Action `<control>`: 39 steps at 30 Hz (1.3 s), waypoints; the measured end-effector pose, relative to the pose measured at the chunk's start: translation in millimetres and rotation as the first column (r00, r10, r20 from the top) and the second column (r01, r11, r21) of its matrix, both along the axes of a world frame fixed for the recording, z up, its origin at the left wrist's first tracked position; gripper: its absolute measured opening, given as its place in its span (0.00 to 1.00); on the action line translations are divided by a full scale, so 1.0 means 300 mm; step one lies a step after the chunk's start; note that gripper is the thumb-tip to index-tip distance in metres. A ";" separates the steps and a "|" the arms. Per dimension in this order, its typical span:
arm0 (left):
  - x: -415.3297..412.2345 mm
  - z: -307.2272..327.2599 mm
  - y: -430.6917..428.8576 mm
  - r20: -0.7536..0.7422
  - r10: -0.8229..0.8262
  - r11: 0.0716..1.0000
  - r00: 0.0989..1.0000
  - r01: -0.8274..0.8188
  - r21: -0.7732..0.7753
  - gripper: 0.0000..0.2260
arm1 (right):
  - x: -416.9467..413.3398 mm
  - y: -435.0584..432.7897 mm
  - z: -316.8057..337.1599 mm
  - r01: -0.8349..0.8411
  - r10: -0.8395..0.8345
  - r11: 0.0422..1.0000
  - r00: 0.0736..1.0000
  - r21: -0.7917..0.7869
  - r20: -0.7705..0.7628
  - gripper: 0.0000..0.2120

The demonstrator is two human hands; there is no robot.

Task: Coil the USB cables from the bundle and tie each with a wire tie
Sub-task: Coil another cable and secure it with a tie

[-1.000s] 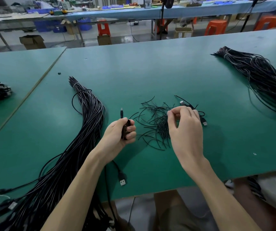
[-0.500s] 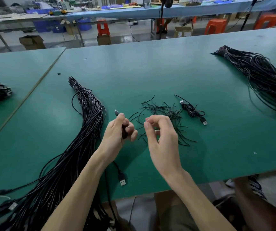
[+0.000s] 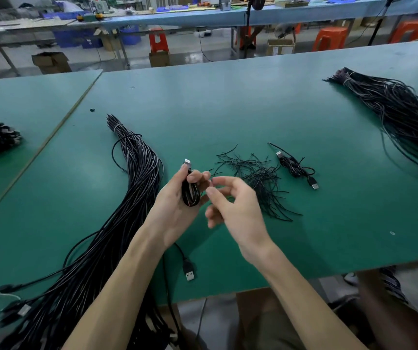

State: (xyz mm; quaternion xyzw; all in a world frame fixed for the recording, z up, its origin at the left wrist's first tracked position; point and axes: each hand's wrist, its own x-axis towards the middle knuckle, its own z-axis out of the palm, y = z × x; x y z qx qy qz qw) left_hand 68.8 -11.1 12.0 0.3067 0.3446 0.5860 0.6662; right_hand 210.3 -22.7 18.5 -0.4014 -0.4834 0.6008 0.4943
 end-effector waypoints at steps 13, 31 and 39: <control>0.028 -0.033 -0.003 -0.191 0.048 0.999 0.980 -0.047 0.011 0.17 | -0.034 -0.005 -0.038 -0.039 -0.075 0.978 0.852 0.206 0.519 0.04; 0.041 -0.056 -0.018 -0.454 -0.086 0.996 0.887 0.070 -0.051 0.15 | -0.044 -0.034 -0.059 -0.305 -0.169 0.920 0.259 0.247 0.951 0.08; 0.046 -0.069 -0.009 -0.447 -0.094 0.996 0.890 0.078 -0.053 0.15 | -0.003 -0.012 -0.044 -0.423 -0.025 0.894 0.280 0.147 0.960 0.10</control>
